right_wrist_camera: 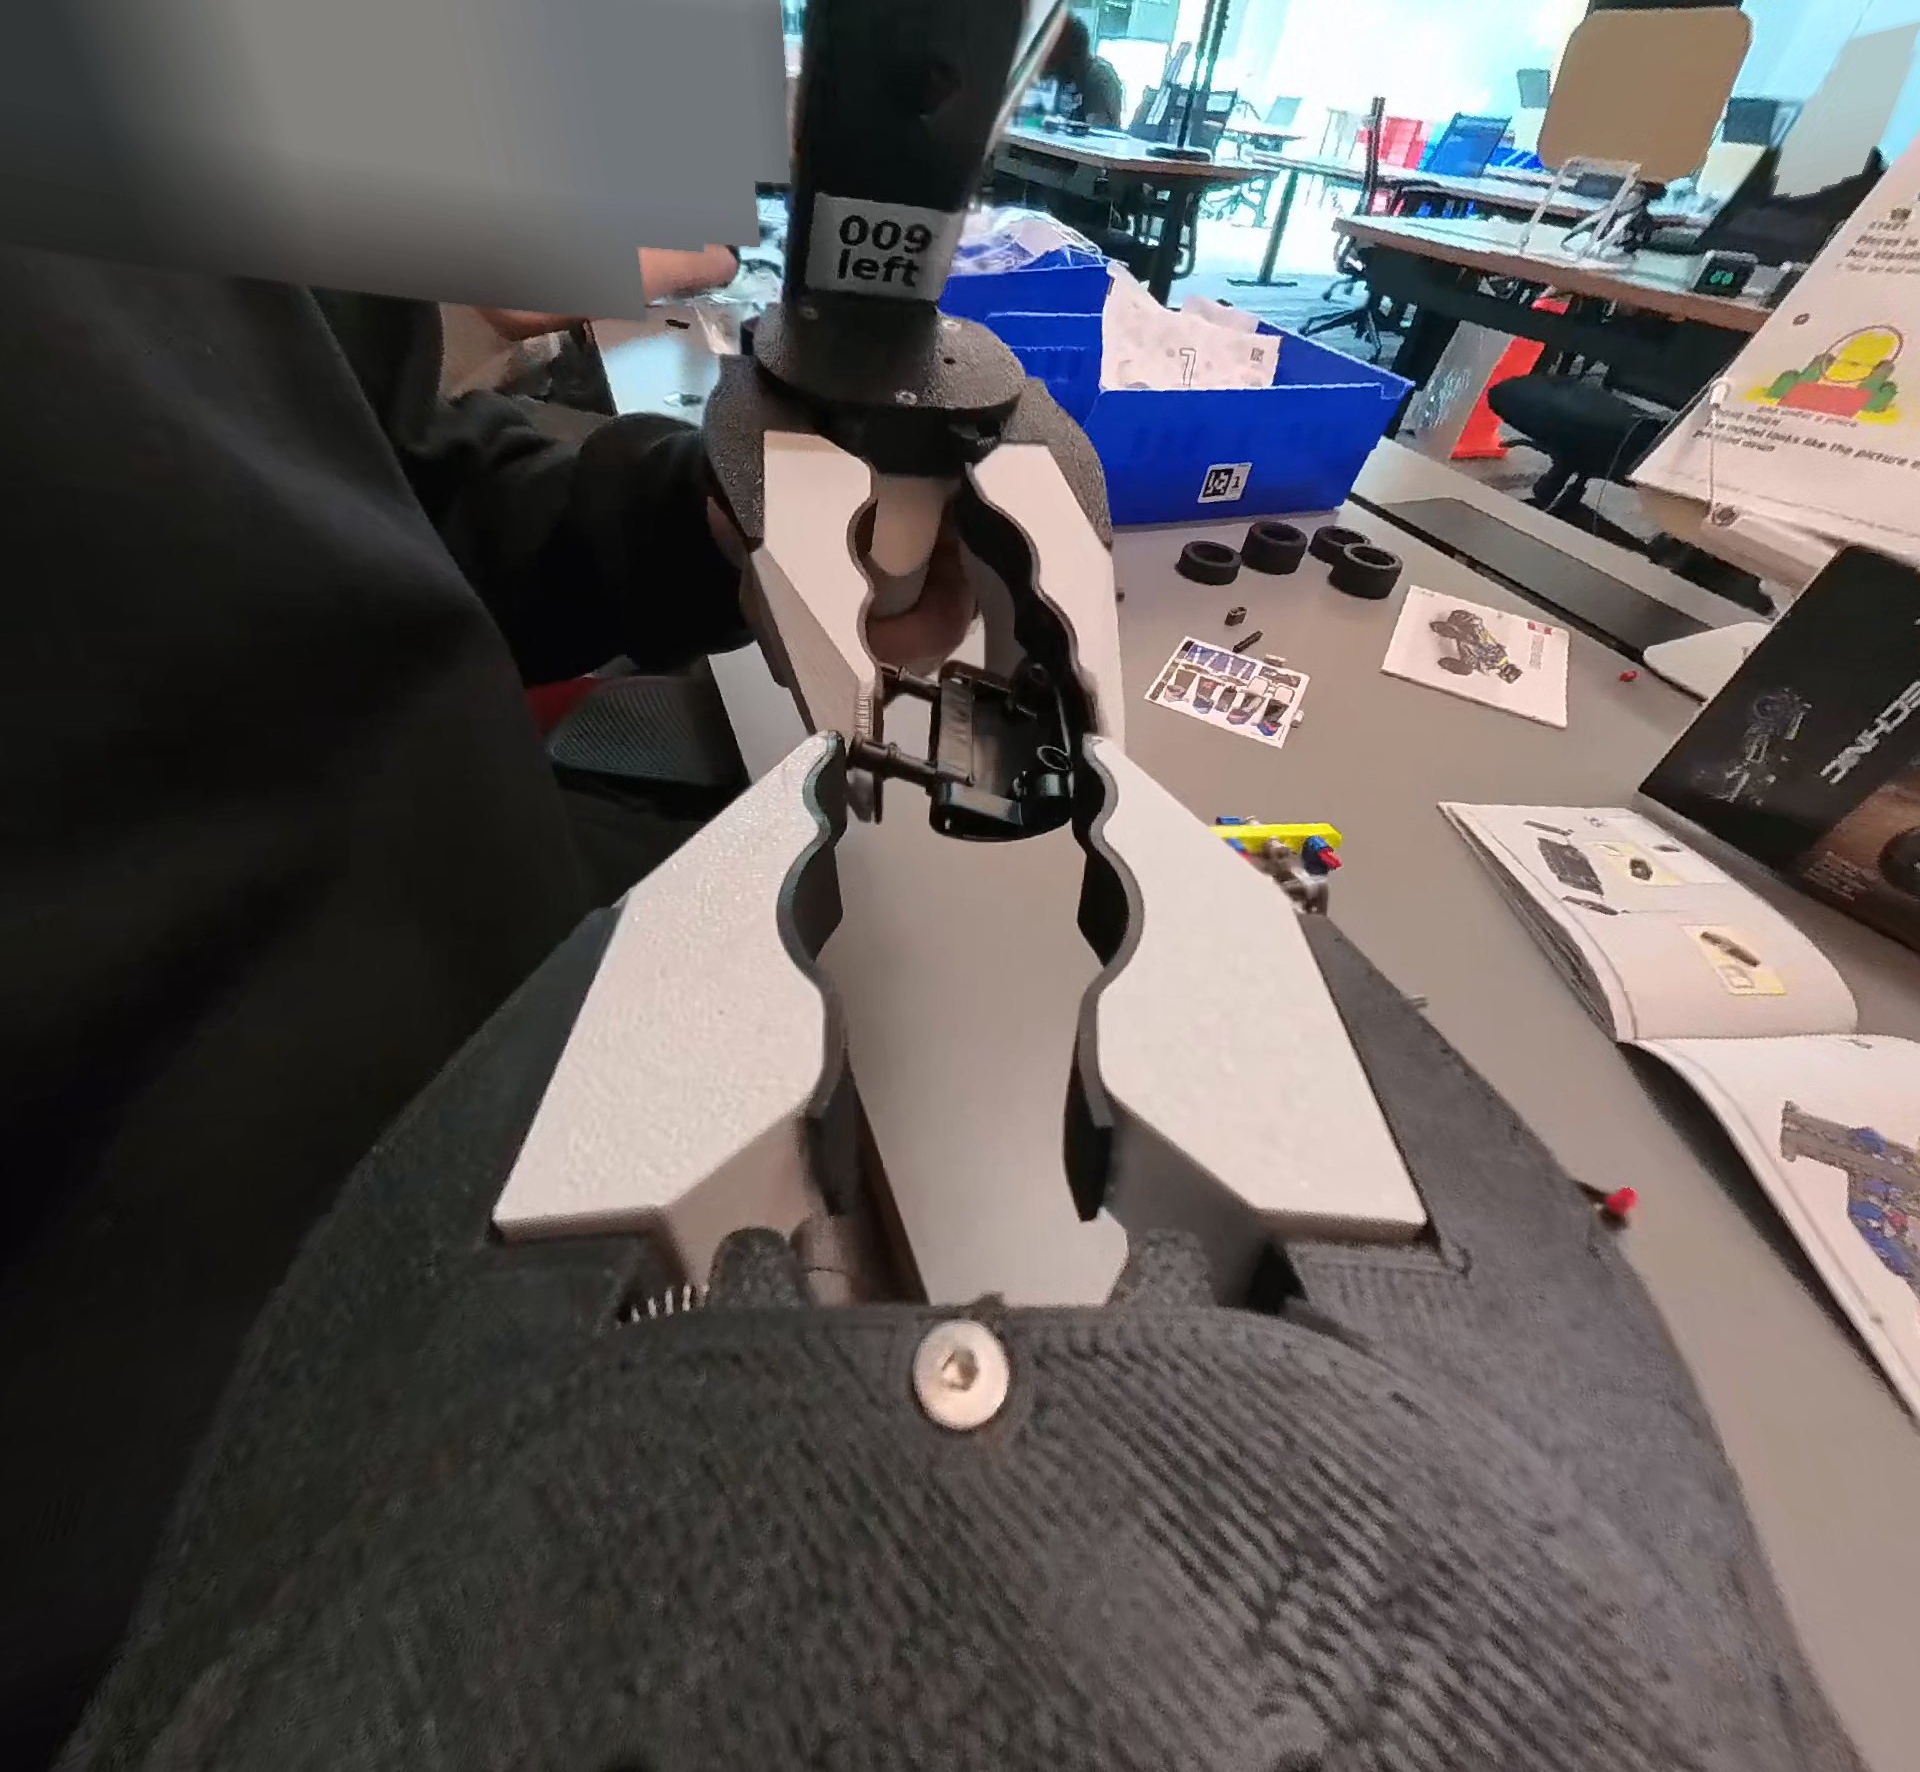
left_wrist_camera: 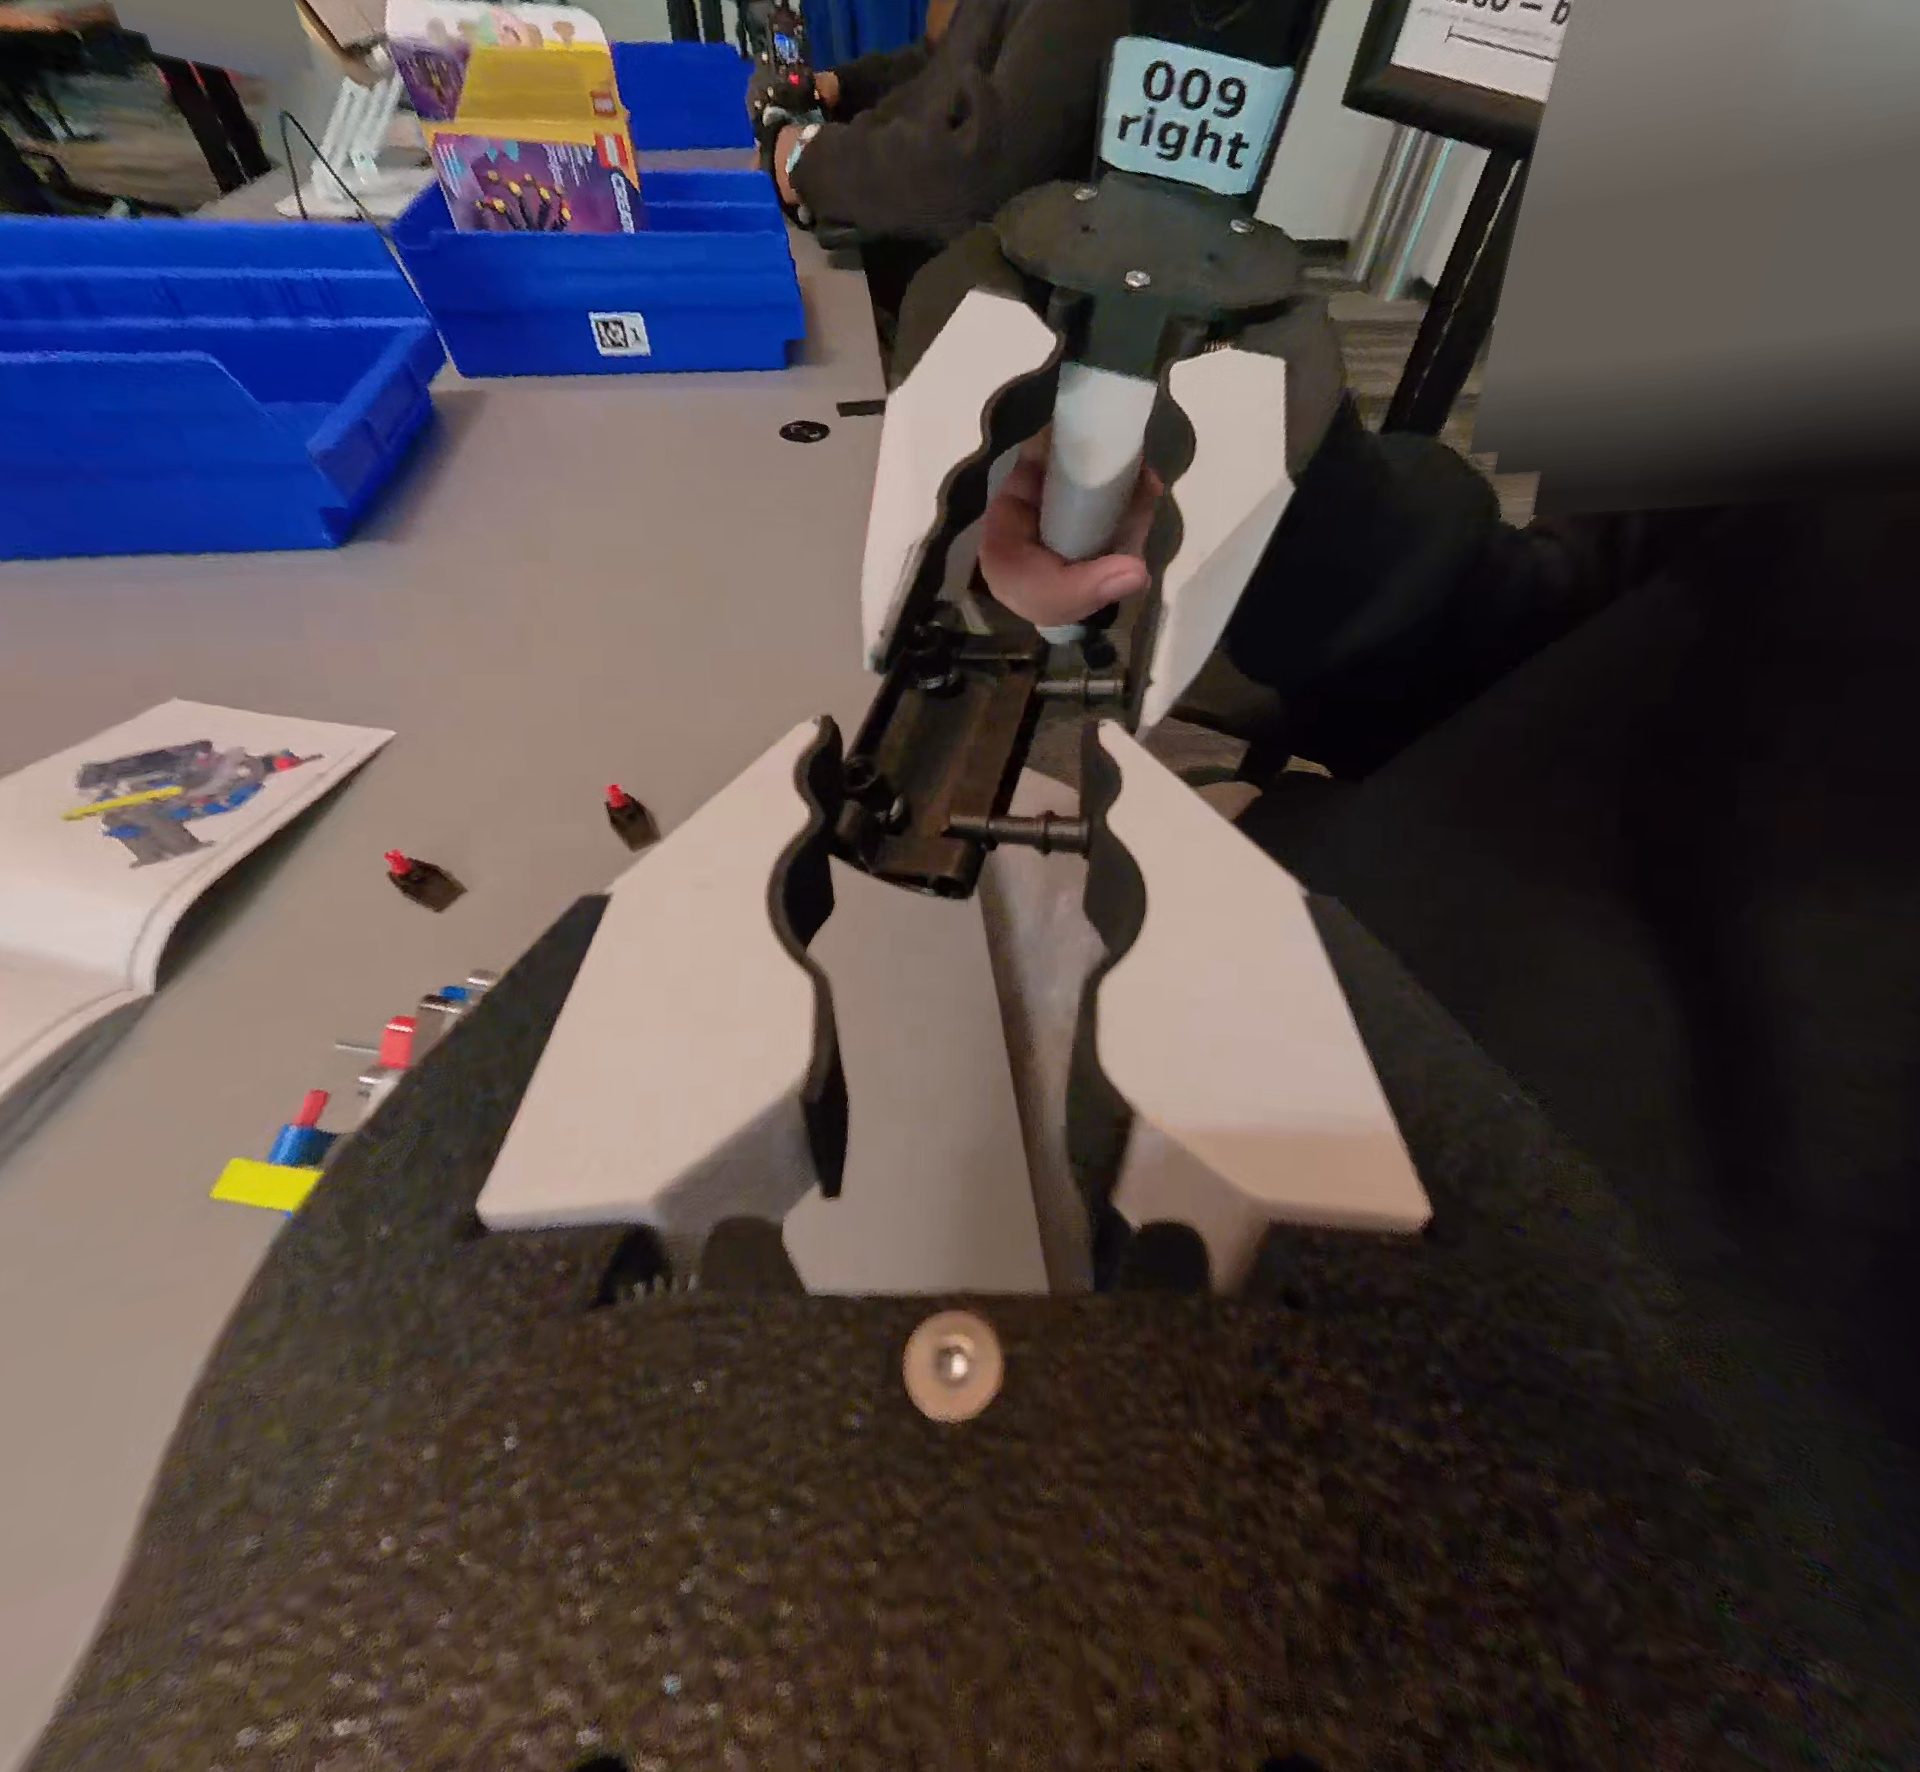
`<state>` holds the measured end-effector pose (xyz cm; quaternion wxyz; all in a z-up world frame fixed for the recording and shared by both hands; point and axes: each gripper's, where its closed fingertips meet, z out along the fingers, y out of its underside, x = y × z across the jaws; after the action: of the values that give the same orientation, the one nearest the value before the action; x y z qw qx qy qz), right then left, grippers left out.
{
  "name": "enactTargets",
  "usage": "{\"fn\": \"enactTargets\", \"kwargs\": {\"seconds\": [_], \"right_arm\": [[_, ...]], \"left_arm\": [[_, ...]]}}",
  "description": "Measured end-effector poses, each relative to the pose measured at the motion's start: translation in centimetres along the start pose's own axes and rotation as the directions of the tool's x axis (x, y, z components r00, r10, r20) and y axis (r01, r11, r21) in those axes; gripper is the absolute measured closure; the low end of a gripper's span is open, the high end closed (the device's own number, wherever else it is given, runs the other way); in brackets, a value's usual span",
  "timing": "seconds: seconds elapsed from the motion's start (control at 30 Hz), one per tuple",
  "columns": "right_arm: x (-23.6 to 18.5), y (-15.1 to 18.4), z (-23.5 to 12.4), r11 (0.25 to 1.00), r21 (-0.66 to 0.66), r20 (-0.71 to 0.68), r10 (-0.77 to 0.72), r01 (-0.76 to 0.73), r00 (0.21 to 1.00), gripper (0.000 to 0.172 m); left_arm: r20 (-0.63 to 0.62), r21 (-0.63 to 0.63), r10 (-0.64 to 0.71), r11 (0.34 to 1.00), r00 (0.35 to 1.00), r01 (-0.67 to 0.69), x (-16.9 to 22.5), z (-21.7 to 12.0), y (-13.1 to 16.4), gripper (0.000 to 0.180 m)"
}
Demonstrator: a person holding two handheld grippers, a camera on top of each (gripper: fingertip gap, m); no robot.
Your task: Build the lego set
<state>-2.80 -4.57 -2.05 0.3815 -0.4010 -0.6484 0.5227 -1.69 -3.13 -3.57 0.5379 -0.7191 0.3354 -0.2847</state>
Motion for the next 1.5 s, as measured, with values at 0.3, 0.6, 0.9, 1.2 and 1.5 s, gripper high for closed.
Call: {"fn": "enactTargets", "kwargs": {"seconds": [0.3, 0.6, 0.9, 1.2, 1.5], "right_arm": [[1.4, 6.3, 1.2, 0.991, -0.105, 0.043, 0.084, -0.080, 0.996, 0.131], [1.7, 15.3, 2.8, 0.894, -0.437, 0.058, 0.135, -0.096, 0.989, 0.132], [2.9, 16.1, 2.6, 0.855, -0.518, 0.028, 0.042, -0.022, 0.999, 0.129], [2.5, 14.3, 2.7, 0.870, -0.489, 0.048, -0.042, 0.061, 0.998, 0.128], [2.2, 16.0, 2.7, 0.795, -0.606, 0.064, 0.009, 0.032, 0.998, 0.138]], "left_arm": [[0.104, -0.161, 0.276, 0.953, 0.956, -0.257, -2.5, 1.3, 5.1, 0.137], [-0.007, -0.417, 0.281, 0.872, 0.960, -0.258, -4.0, 3.1, 13.7, 0.137], [0.011, -0.450, 0.252, 0.866, 0.968, -0.220, -4.6, 1.9, 14.0, 0.127], [-0.094, -0.470, 0.333, 0.816, 0.938, -0.336, -4.0, 1.2, 13.7, 0.149], [-0.192, -0.548, 0.191, 0.793, 0.963, -0.267, -4.8, 1.5, 14.6, 0.158]]}}
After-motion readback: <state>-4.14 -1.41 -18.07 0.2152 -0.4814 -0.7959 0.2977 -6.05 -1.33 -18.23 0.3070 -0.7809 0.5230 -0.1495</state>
